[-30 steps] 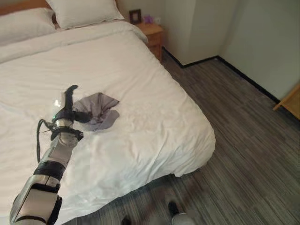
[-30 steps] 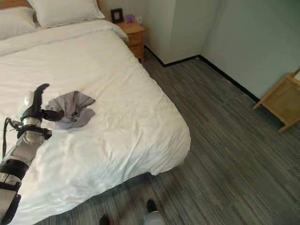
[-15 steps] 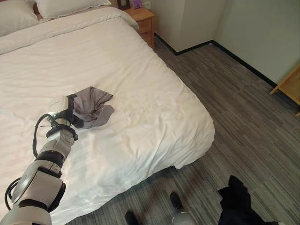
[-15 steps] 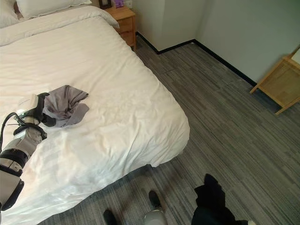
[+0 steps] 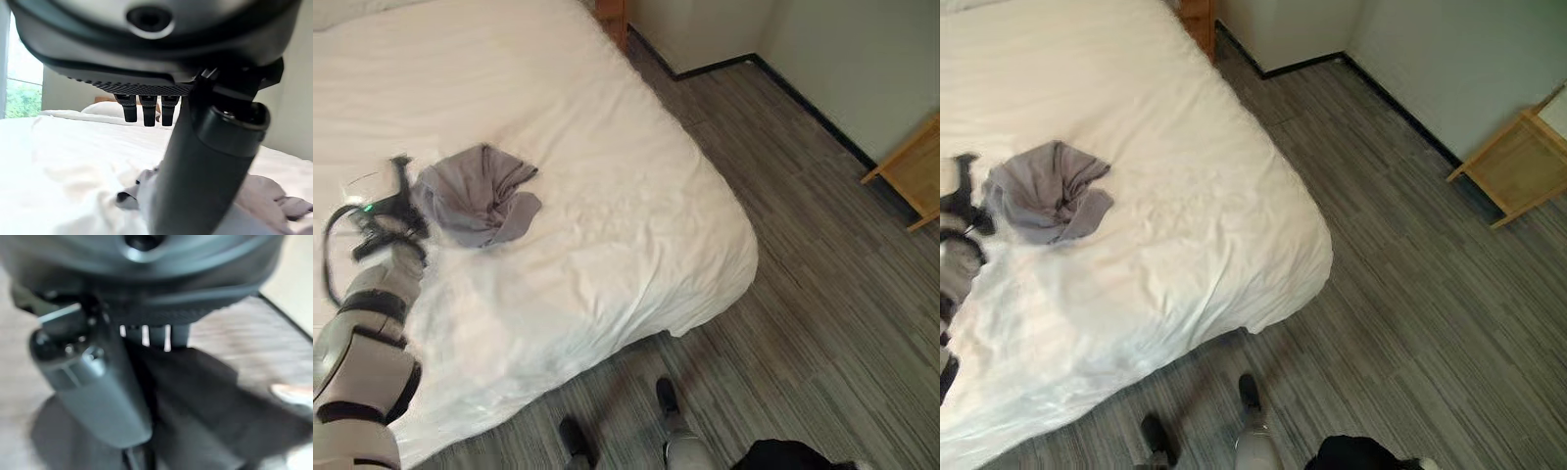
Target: Pick up bed clothes into laundry basket.
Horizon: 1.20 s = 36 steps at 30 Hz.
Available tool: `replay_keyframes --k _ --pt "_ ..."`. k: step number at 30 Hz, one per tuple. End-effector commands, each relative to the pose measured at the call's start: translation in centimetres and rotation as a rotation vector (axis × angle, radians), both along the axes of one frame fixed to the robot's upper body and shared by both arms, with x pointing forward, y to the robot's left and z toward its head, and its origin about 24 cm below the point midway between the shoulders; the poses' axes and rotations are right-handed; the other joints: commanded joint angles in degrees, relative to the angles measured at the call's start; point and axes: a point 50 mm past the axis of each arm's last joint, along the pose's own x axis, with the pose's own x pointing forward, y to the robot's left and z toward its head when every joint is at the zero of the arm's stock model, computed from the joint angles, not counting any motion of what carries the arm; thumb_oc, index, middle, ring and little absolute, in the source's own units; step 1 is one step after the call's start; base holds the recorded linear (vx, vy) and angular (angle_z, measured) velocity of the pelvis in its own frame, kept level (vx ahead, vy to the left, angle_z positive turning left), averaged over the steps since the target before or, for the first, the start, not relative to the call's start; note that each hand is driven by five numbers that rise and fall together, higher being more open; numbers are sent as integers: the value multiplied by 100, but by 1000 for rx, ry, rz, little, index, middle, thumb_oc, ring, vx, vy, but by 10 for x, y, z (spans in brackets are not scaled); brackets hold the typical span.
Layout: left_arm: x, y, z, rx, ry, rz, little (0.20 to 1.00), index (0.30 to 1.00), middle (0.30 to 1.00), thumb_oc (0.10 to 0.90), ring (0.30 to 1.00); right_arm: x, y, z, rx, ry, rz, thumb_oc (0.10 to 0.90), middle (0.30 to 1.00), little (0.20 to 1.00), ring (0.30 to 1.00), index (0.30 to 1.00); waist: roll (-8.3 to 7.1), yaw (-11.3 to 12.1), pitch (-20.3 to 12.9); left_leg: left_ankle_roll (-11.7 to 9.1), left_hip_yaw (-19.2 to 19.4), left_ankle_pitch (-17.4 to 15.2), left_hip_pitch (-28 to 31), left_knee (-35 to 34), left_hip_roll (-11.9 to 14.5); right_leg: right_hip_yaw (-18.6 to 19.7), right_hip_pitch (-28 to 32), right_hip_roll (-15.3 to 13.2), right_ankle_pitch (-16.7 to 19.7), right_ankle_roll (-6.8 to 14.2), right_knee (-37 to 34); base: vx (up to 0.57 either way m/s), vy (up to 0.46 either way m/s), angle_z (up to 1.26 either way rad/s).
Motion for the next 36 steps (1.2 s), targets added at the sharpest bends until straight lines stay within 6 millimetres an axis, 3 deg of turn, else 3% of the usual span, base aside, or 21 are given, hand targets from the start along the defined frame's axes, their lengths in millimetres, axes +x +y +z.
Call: replay_keyframes --k 1,6,7,8,13,20,21,24,29,32,33,34,36 --pt "-5 14 101 -30 -371 48 900 900 900 800 900 25 -30 26 -133 -75 43 400 300 300 300 300 512 33 575 -344 -408 -502 37 51 408 -123 478 -289 241 349 28 20 13 -8" --pt "-7 18 109 4 -354 58 900 900 900 800 900 18 -11 12 -62 -62 54 400 300 300 300 300 553 -9 591 -378 -391 -399 -508 51 382 -158 -91 -293 364 349 28 29 29 -10" --pt "-7 18 109 4 -354 58 455 455 455 504 455 18 -11 12 -62 -62 54 400 300 300 300 300 553 -8 590 -378 -391 -399 -510 51 382 -157 -93 -293 364 349 28 22 9 -8" --pt "-12 28 112 -23 -351 98 300 300 300 400 300 20 -4 9 -35 -66 55 400 300 300 300 300 566 -14 593 -389 -378 -360 -656 51 412 -206 -220 -292 386 349 28 24 16 -7" --pt "-16 37 117 -125 -381 133 300 300 300 400 300 23 0 7 10 -87 22 400 300 300 300 300 559 -8 614 -418 -388 -302 -849 51 437 -266 -393 -264 379 349 28 11 2 -10" --pt "-24 35 155 -139 -507 99 300 300 300 400 300 8 1 2 70 -65 -7 400 300 300 300 300 580 44 436 -432 -432 -362 -715 51 430 -329 -258 -303 295 349 28 0 0 0" --pt "-24 28 171 -123 -556 68 300 300 300 400 300 8 4 1 85 -57 7 400 300 300 300 300 606 69 364 -425 -469 -413 -577 51 423 -393 -102 -321 215 349 28 0 0 0" --pt "-23 13 188 -126 -641 -5 300 300 300 400 300 11 7 0 103 -53 34 400 300 300 300 300 624 136 225 -402 -512 -497 -308 51 403 -512 197 -363 124 349 28 16 -7 6" --pt "-18 -16 200 -161 -753 -164 300 300 300 400 300 14 7 1 103 -46 65 400 300 300 300 300 616 219 61 -373 -554 -599 181 51 369 -729 741 -379 -13 349 28 30 -17 12" --pt "-19 -61 206 -125 -841 -387 300 300 300 400 300 28 0 10 60 -63 116 400 300 300 300 300 583 333 -62 -344 -603 -633 542 51 328 -890 1198 -366 -202 349 28 6 -29 18" --pt "-19 -61 206 -125 -841 -386 300 300 300 400 300 27 -1 10 60 -63 116 400 300 300 300 300 586 332 -66 -344 -602 -632 538 51 328 -889 1194 -366 -200 349 28 -9 -32 20" --pt "-22 -87 204 -143 -893 -516 300 300 300 400 300 37 -6 17 44 -103 107 400 300 300 300 300 544 379 -110 -344 -625 -668 719 51 328 -951 1403 -351 -288 349 28 -8 -39 16" --pt "-32 -108 196 -150 -936 -638 300 300 300 400 300 45 -13 25 21 -137 98 400 300 300 300 300 534 426 -146 -336 -614 -702 842 51 331 -1011 1491 -339 -222 349 45 -68 -47 11"
